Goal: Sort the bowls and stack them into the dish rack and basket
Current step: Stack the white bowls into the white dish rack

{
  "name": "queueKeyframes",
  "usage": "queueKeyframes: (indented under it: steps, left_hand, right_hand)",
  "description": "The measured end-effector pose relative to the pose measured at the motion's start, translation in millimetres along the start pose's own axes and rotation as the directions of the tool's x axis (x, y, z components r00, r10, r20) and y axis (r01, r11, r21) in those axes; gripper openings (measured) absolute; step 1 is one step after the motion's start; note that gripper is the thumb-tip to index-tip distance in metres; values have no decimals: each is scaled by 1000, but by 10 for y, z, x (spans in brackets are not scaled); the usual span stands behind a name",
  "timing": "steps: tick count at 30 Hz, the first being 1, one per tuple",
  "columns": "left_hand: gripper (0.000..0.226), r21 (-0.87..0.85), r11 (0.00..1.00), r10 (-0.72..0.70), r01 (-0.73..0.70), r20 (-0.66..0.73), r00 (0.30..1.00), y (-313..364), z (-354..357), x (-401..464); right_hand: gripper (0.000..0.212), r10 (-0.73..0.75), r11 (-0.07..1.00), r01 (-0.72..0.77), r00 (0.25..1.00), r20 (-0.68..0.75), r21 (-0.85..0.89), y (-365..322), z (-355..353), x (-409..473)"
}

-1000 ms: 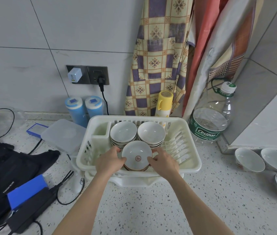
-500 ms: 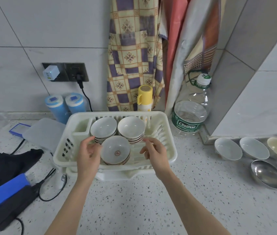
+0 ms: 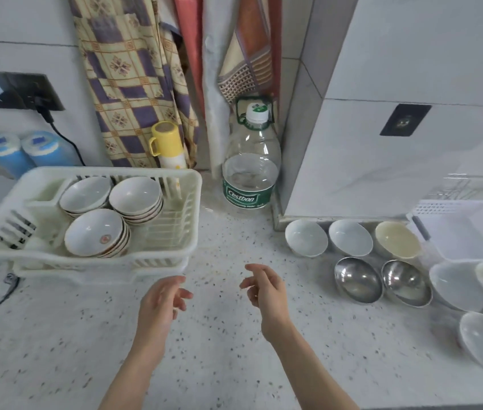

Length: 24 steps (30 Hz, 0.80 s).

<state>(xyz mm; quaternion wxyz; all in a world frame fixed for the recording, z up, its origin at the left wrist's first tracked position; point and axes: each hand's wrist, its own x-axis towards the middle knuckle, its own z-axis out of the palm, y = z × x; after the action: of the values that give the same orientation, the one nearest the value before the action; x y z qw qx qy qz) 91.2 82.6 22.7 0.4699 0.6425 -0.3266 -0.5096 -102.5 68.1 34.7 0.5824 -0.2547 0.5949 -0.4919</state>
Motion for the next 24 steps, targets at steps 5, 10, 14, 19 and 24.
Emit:
queueKeyframes:
  steps: [5, 10, 14, 19, 24]
  left_hand:
    - [16, 142, 982, -139, 123, 110, 984, -297, 526, -253]
    - [17, 271, 952, -216, 142, 268, 939, -382, 882, -350]
    - [15, 329, 933, -263, 149, 339, 903, -375, 1077, -312]
    - [12, 341, 927, -295, 159, 395, 870, -318, 1373, -138]
    - [17, 320, 924, -329, 208, 391, 860, -247, 1832, 47]
  right_hand:
    - [17, 74, 997, -74, 993, -89, 3, 44, -561, -70]
    - [16, 118, 993, -112, 974, -195, 42, 97, -852, -78]
    - [15, 115, 991, -92, 955, -273, 93, 112, -928, -70]
    - [13, 106, 989, -61, 926, -363, 135, 66, -1163, -45]
    - [11, 53, 992, 7, 883, -466, 127, -125, -1570, 88]
